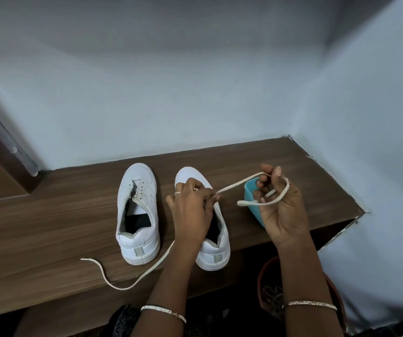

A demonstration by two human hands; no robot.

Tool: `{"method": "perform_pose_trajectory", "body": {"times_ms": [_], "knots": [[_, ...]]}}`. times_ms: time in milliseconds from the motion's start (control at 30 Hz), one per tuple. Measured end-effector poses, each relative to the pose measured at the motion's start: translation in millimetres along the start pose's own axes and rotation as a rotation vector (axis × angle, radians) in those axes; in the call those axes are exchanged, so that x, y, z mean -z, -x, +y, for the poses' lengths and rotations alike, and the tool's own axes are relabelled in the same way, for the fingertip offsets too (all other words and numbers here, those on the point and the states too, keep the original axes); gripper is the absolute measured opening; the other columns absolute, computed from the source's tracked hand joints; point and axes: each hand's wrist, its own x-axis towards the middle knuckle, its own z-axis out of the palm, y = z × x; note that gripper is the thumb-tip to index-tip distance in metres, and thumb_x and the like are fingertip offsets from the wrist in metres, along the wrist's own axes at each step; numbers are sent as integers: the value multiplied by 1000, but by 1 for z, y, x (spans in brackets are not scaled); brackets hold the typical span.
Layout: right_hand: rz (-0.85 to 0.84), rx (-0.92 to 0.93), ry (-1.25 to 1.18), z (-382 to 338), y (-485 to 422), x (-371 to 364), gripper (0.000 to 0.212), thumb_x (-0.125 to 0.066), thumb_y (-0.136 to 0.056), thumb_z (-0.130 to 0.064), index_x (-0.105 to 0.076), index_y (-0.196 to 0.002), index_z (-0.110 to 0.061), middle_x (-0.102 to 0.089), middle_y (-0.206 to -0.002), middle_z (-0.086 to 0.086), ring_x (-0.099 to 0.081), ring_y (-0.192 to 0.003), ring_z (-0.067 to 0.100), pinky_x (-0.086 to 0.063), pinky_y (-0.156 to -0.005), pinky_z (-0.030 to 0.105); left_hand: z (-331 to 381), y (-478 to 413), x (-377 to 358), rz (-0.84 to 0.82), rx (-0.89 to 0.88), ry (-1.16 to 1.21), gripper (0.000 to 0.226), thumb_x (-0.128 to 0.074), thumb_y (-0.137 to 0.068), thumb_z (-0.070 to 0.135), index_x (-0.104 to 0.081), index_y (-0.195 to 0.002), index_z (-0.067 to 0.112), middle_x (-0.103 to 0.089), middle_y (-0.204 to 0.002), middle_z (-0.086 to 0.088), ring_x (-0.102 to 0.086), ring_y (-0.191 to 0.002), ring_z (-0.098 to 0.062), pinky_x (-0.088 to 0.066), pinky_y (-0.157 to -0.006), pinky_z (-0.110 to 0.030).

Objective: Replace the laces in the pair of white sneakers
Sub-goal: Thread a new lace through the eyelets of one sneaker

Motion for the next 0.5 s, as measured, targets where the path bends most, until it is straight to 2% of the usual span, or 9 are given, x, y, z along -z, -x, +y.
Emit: {"method": "perform_pose_trajectory", "body": {"times_ms": [67, 133, 167, 200, 267, 367, 433, 500], "knots": [[49, -2, 394, 4, -2, 7, 14, -64, -92, -11, -73, -104, -11, -66, -79, -2, -59, -69, 5, -48, -57, 15, -2, -3, 0, 33, 13, 93, 13, -68, -87, 43, -79, -91, 35, -59, -96, 9, -48, -99, -17, -27, -78, -36], [-35, -57, 790, 15, -2, 9, 32, -70, -86, -1, -72, -110, -22, -71, -89, -5, -65, -78, 8, -53, -67, 20, -4, -6, -2, 47, 15, 186, 9, -71, -85, 41, -79, -88, 36, -61, -87, 11, -51, -94, -17, -33, -78, -39], [-115, -101, 886, 22, -1, 5, 40, -72, -83, 0, -70, -114, -26, -73, -97, -6, -68, -87, 9, -55, -75, 23, -4, -6, -3, 47, 4, 226, 7, -73, -84, 40, -78, -88, 36, -63, -84, 12, -53, -91, -17, -37, -79, -43], [-185, -130, 904, 29, 1, -1, 45, -74, -82, 0, -69, -117, -26, -73, -101, -7, -69, -93, 8, -55, -80, 24, -4, -6, -6, 38, -3, 278, 7, -73, -83, 40, -78, -88, 37, -65, -81, 13, -54, -89, -17, -41, -79, -48], [-240, -122, 835, 45, 2, -11, 40, -72, -83, 3, -69, -116, -19, -75, -101, -6, -70, -95, 6, -54, -79, 20, -6, -8, -8, -1, 2, 410, 14, -70, -79, 46, -74, -92, 42, -67, -80, 16, -57, -89, -15, -45, -80, -54], [-131, -12, 961, 61, -4, -14, 21, -66, -87, -4, -75, -101, -18, -76, -88, -4, -72, -85, 10, -59, -76, 28, -8, -7, -3, -84, -17, 513, 19, -67, -79, 52, -71, -97, 47, -69, -87, 21, -60, -97, -14, -46, -86, -53], [-83, 46, 992, 67, -6, -11, 13, -67, -89, -8, -77, -90, -16, -75, -78, -3, -71, -75, 10, -59, -71, 29, -14, -8, 3, -101, -7, 530, 14, -73, -83, 34, -76, -96, 38, -70, -91, 19, -59, -99, -12, -46, -91, -43], [-42, 78, 1000, 71, -7, -12, 13, -71, -90, -17, -74, -78, -14, -71, -67, -3, -64, -63, 6, -53, -61, 27, -23, -9, 8, -41, 89, 590, 24, -72, -82, 8, -75, -89, 31, -70, -89, 14, -62, -90, -10, -52, -85, -36]]}}
